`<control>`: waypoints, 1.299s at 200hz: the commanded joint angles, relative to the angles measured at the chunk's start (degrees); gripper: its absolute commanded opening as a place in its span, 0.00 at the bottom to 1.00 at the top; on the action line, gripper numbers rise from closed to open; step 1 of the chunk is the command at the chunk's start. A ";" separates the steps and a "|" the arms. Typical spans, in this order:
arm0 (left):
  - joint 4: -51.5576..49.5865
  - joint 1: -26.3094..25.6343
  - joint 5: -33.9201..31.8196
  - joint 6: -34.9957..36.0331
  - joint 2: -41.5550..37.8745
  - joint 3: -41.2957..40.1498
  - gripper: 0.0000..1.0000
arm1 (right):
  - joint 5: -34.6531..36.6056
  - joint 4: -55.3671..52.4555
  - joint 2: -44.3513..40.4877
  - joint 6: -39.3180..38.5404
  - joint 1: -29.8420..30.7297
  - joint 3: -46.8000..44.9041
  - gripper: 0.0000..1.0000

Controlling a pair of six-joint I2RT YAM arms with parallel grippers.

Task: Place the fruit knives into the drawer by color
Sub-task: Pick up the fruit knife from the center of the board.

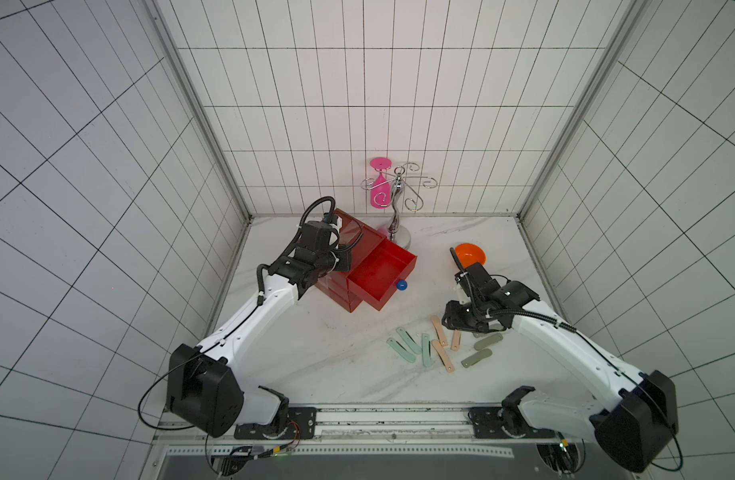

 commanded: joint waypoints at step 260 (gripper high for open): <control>-8.03 -0.12 -0.29 0.33 3.09 -0.48 0.00 | 1.38 6.60 23.37 -10.36 -0.12 1.78 0.44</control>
